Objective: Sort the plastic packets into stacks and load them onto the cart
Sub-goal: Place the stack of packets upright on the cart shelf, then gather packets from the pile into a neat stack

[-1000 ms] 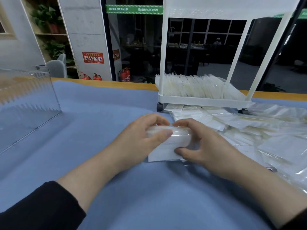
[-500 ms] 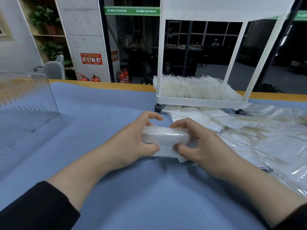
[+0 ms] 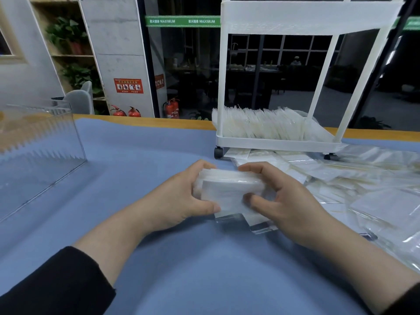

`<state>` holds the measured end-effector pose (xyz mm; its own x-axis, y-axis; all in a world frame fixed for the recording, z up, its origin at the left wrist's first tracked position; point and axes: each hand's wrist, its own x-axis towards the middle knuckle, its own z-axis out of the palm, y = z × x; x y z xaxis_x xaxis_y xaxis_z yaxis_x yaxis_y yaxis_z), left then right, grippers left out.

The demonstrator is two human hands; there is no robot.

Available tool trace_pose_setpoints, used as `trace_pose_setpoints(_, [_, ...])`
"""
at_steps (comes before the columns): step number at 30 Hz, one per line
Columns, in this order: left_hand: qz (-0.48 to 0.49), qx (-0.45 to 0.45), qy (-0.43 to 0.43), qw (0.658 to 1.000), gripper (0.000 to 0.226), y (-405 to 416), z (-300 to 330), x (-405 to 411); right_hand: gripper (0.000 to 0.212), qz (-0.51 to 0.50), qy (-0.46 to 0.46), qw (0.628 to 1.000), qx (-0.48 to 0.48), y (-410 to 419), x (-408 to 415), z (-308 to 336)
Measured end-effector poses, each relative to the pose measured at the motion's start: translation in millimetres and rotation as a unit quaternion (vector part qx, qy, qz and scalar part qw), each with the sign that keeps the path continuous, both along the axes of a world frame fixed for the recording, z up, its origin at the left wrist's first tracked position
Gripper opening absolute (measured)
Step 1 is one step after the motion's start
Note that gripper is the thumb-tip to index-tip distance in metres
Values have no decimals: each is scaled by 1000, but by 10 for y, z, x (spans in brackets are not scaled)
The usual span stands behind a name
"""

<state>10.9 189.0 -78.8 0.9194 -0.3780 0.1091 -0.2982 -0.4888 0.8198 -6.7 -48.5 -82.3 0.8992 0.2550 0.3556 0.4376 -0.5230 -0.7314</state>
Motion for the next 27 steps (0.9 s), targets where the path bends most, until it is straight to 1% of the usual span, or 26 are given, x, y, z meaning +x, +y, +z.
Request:
trace_pose_setpoints(2, [10, 24, -19, 999, 36, -22, -22, 26, 42, 14, -10, 999, -49, -7, -15, 20])
trace_pose_setpoints(4, [14, 45, -29, 998, 31, -27, -46, 50, 37, 23, -26, 992, -122, -19, -34, 65])
trace_pose_setpoints(6, [9, 48, -31, 998, 29, -36, -68, 55, 34, 21, -44, 979, -196, -22, -62, 130])
trace_pose_setpoints(9, [11, 25, -42, 999, 30, -78, -81, 21, 27, 4, -73, 958, -279, 12, -130, 241])
trace_pose_setpoints(13, [7, -25, -69, 997, 36, -214, -23, -40, 19, -23, -94, 938, -332, 18, -251, 478])
trace_pose_setpoints(16, [11, -51, -101, 994, 37, -361, 102, -63, 12, -35, -84, 933, -349, -68, -295, 715])
trace_pose_setpoints(18, [22, -64, -115, 991, 38, -464, 204, -50, 11, -60, -57, 938, -338, -168, -297, 865])
trace_pose_setpoints(21, [19, -80, -108, 991, 57, -580, 328, 32, 10, -129, -23, 939, -318, -441, -223, 1002])
trace_pose_setpoints(22, [24, -77, -115, 990, 59, -604, 355, 76, 10, -162, -17, 938, -306, -574, -178, 1032])
trace_pose_setpoints(24, [70, -65, -159, 983, 50, -621, 381, 212, 13, -233, -12, 933, -274, -869, -81, 1091])
trace_pose_setpoints(27, [160, -75, -220, 959, 35, -600, 361, 476, 13, -323, -10, 912, -254, -1224, 69, 1195])
